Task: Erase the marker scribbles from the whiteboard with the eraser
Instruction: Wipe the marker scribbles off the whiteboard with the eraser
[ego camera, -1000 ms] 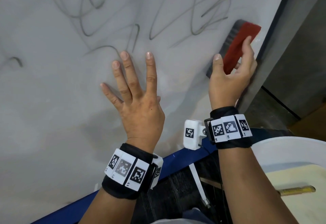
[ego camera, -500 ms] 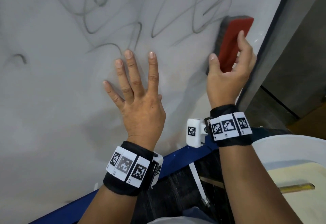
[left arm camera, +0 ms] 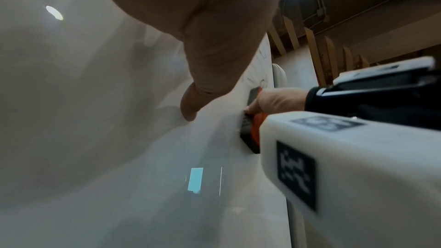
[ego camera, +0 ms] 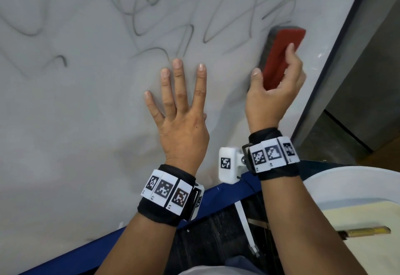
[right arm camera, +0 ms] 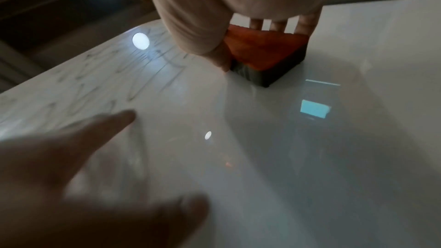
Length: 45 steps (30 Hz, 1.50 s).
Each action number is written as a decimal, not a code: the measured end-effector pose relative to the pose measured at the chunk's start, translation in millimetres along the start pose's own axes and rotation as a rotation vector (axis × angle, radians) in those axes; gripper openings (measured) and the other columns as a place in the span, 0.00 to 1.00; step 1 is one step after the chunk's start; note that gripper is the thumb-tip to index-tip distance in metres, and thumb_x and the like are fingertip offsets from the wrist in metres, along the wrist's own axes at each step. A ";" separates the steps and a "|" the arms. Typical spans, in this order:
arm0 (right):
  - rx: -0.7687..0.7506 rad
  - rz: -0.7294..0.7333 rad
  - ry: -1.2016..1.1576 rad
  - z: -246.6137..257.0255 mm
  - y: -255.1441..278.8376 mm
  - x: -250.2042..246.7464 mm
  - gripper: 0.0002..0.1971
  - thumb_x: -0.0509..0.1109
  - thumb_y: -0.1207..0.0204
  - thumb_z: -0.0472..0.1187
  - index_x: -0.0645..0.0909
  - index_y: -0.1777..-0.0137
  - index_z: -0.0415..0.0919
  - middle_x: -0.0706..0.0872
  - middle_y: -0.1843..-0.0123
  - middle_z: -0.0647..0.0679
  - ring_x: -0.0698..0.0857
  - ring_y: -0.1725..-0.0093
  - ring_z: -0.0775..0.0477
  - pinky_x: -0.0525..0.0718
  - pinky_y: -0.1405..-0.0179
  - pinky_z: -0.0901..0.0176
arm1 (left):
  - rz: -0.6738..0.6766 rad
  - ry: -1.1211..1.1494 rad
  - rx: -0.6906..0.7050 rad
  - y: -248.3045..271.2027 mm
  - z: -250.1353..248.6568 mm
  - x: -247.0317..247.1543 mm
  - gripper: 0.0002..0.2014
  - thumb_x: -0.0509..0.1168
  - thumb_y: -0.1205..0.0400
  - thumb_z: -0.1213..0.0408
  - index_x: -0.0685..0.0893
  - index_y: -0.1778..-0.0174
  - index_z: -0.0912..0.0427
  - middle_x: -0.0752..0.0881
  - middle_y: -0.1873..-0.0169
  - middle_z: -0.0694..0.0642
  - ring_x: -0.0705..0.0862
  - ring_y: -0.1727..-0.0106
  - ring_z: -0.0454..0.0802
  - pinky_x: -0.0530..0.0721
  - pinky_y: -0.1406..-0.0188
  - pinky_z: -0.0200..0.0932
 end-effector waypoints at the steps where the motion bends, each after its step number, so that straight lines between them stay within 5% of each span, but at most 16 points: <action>1: -0.049 0.041 0.025 4.5 12.2 5.0 0.34 0.76 0.31 0.33 0.76 0.23 0.41 0.76 0.33 0.43 0.77 0.33 0.45 0.78 0.29 0.42 | -0.005 -0.002 0.004 0.2 0.2 0.4 0.51 0.75 0.24 0.60 0.48 0.11 0.47 0.42 0.15 0.61 0.43 0.14 0.62 0.47 0.18 0.72; 6: -0.224 0.187 0.107 5.7 31.9 7.9 0.32 0.79 0.31 0.35 0.77 0.26 0.41 0.76 0.34 0.40 0.75 0.33 0.44 0.78 0.29 0.43 | -0.030 -0.017 0.049 3.7 9.1 -3.5 0.53 0.76 0.28 0.70 0.51 0.12 0.47 0.44 0.14 0.58 0.46 0.13 0.58 0.48 0.17 0.67; 10: -0.001 0.034 -0.037 3.2 13.9 3.3 0.33 0.78 0.30 0.34 0.75 0.23 0.39 0.75 0.33 0.42 0.76 0.33 0.45 0.76 0.35 0.71 | -0.096 0.081 0.080 9.7 24.7 -18.8 0.43 0.73 0.24 0.70 0.63 0.14 0.49 0.55 0.13 0.59 0.52 0.13 0.57 0.55 0.17 0.66; 18: -0.297 0.227 0.051 27.6 72.2 34.3 0.32 0.80 0.32 0.35 0.76 0.27 0.44 0.73 0.36 0.41 0.76 0.36 0.39 0.76 0.29 0.47 | -0.125 0.111 -0.239 21.5 93.1 -30.0 0.47 0.75 0.25 0.51 0.56 0.13 0.50 0.54 0.15 0.70 0.49 0.14 0.62 0.52 0.20 0.78; 23: -0.014 0.023 -0.131 29.6 63.0 32.0 0.32 0.77 0.30 0.32 0.76 0.25 0.35 0.74 0.35 0.35 0.77 0.34 0.35 0.76 0.38 0.73 | -0.151 0.125 -0.339 29.8 128.3 -37.0 0.51 0.77 0.29 0.43 0.56 0.14 0.48 0.55 0.16 0.67 0.53 0.15 0.63 0.52 0.20 0.74; 26: -0.138 0.150 -0.091 51.0 100.3 52.8 0.31 0.79 0.31 0.33 0.77 0.27 0.37 0.74 0.36 0.36 0.77 0.35 0.35 0.79 0.33 0.56 | -0.195 0.122 -0.345 30.9 143.7 -43.3 0.50 0.78 0.30 0.43 0.58 0.16 0.48 0.53 0.19 0.57 0.56 0.19 0.58 0.56 0.21 0.72; 29: -0.375 0.305 -0.010 64.3 130.0 67.5 0.31 0.80 0.32 0.36 0.75 0.28 0.47 0.74 0.37 0.38 0.77 0.39 0.34 0.82 0.38 0.38 | -0.219 0.124 -0.361 31.7 155.8 -48.9 0.50 0.78 0.32 0.41 0.59 0.17 0.47 0.54 0.24 0.53 0.60 0.22 0.58 0.66 0.26 0.73; 31: -0.392 0.262 -0.011 63.9 126.0 67.1 0.31 0.80 0.32 0.36 0.76 0.28 0.47 0.75 0.38 0.37 0.78 0.39 0.34 0.82 0.38 0.36 | -0.228 0.150 -0.390 32.4 167.1 -53.6 0.50 0.77 0.31 0.38 0.59 0.17 0.48 0.54 0.23 0.53 0.61 0.23 0.59 0.67 0.28 0.73; 34: -0.229 0.117 -0.110 59.8 114.9 64.9 0.31 0.80 0.31 0.35 0.78 0.27 0.36 0.74 0.37 0.39 0.78 0.36 0.35 0.84 0.38 0.40 | -0.250 0.194 -0.436 33.7 188.5 -62.8 0.49 0.73 0.29 0.32 0.62 0.17 0.50 0.58 0.20 0.64 0.61 0.22 0.62 0.65 0.28 0.76; 37: -0.122 0.061 -0.167 67.4 128.9 74.5 0.31 0.79 0.30 0.36 0.77 0.26 0.37 0.72 0.36 0.42 0.77 0.34 0.35 0.87 0.42 0.40 | -0.262 0.227 -0.459 35.4 203.2 -68.1 0.50 0.70 0.29 0.28 0.63 0.17 0.51 0.62 0.20 0.71 0.60 0.20 0.65 0.63 0.28 0.79; 40: -0.255 0.190 -0.100 83.8 164.1 89.3 0.31 0.81 0.31 0.36 0.77 0.27 0.37 0.74 0.38 0.33 0.78 0.37 0.32 0.82 0.34 0.41 | -0.255 0.234 -0.469 37.3 210.2 -69.3 0.50 0.70 0.29 0.27 0.60 0.16 0.50 0.60 0.19 0.71 0.57 0.18 0.64 0.61 0.26 0.78; 43: -0.412 0.297 -0.044 84.8 169.7 91.0 0.32 0.82 0.31 0.39 0.74 0.28 0.48 0.73 0.39 0.39 0.79 0.40 0.31 0.82 0.40 0.34 | -0.253 0.245 -0.472 39.6 218.0 -70.4 0.51 0.70 0.30 0.28 0.59 0.16 0.49 0.59 0.18 0.70 0.56 0.17 0.64 0.60 0.25 0.78; 45: -0.387 0.227 -0.064 79.1 154.0 85.1 0.32 0.82 0.31 0.38 0.75 0.29 0.49 0.72 0.39 0.42 0.79 0.39 0.32 0.82 0.40 0.34 | -0.253 0.255 -0.498 43.3 228.6 -71.2 0.51 0.71 0.30 0.29 0.58 0.16 0.48 0.58 0.17 0.69 0.57 0.17 0.65 0.59 0.25 0.79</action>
Point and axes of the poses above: each hand's wrist, its own y-axis away from the middle knuckle, its own x-axis out of the palm, z = x × y, the point moved 4 cm from there along -y, towards the middle knuckle
